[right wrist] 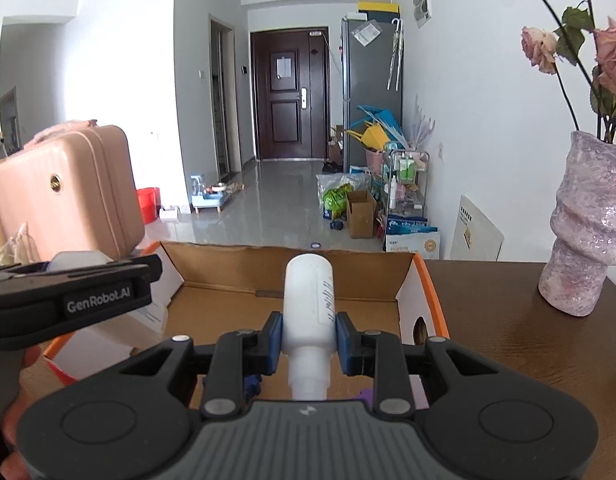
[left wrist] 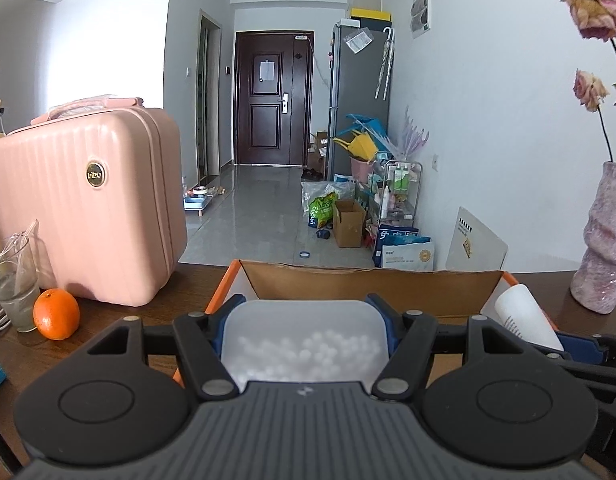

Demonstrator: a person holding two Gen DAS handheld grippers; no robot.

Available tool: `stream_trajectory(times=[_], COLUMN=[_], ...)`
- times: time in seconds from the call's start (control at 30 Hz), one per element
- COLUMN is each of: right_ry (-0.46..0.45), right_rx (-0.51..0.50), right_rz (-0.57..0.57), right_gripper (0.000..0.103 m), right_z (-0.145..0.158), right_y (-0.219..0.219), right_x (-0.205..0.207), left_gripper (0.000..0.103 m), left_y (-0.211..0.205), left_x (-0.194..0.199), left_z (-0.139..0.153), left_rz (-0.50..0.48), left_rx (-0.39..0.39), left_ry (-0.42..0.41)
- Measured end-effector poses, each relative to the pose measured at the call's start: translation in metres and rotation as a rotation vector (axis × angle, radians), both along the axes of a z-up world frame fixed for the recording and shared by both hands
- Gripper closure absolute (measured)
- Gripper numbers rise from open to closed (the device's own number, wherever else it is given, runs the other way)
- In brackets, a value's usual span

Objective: Organize rigid objects
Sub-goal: 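Carry the swab box and white spray bottle over the red box with both grippers, then open both grippers to drop the swab box and spray bottle into the red box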

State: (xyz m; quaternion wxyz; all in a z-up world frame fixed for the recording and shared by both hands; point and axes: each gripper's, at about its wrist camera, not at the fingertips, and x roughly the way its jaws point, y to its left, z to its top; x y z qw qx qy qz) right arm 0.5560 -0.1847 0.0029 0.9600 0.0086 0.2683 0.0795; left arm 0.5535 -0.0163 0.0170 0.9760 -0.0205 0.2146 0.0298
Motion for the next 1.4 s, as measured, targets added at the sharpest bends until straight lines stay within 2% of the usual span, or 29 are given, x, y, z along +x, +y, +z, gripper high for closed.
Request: stream_trajectory(times=[0.2,0.33,0.37,0.4,0.43,0.47,0.5,0.53,0.77,1.13,1.4], right_ry=[0.024,0.033,0.039,0.049,0.062,0.078,0.087,0.084,0.094,0.065,0.02], right_rx=[-0.007,-0.012,-0.014,-0.02,-0.029,-0.038,-0.047,-0.056,-0.08,-0.064,-0.054], right_rz=[-0.013,-0.019,-0.02,-0.023,-0.025,-0.026,-0.027,-0.028,-0.04,-0.051,-0.042], right_gripper=[0.076,0.076,0.076,0.076,0.064,0.038,0.023,0.005,0.003,0.001,0.0], right_z=[-0.006,-0.009,-0.009,-0.01,-0.013,-0.014,-0.016,-0.018,-0.02,-0.014,-0.004], right_y=[0.0,0.0,0.0,0.0,0.0,0.001,0.002,0.003,0.005,-0.004,-0.009], right_x=[0.012,0.016,0.017,0.019,0.021,0.022,0.023,0.022,0.023,0.018,-0.004], left_gripper=[0.037,0.035,0.034,0.023,0.012,0.007,0.0,0.0,0.0,0.0,0.0], left_y=[0.003,0.004,0.005,0.004,0.005,0.005,0.006,0.007,0.013,0.014,0.015], left_x=[0.012,0.019,0.02,0.02,0.02,0.018,0.017,0.015,0.017,0.012,-0.007], left_z=[-0.006,-0.01,-0.011,-0.011,-0.011,-0.01,-0.009,-0.008,-0.007,-0.004,0.004], left_rz=[0.013,-0.022,-0.034,-0.036,-0.027,-0.015,-0.004,0.002,0.005,0.008,-0.013], left_rx=[0.007,0.004,0.0,-0.003,-0.003,0.0,0.003,0.001,-0.013,-0.025,-0.037], left_ry=[0.021,0.061,0.069,0.075,0.072,0.062,0.055,0.047,0.056,0.056,0.05])
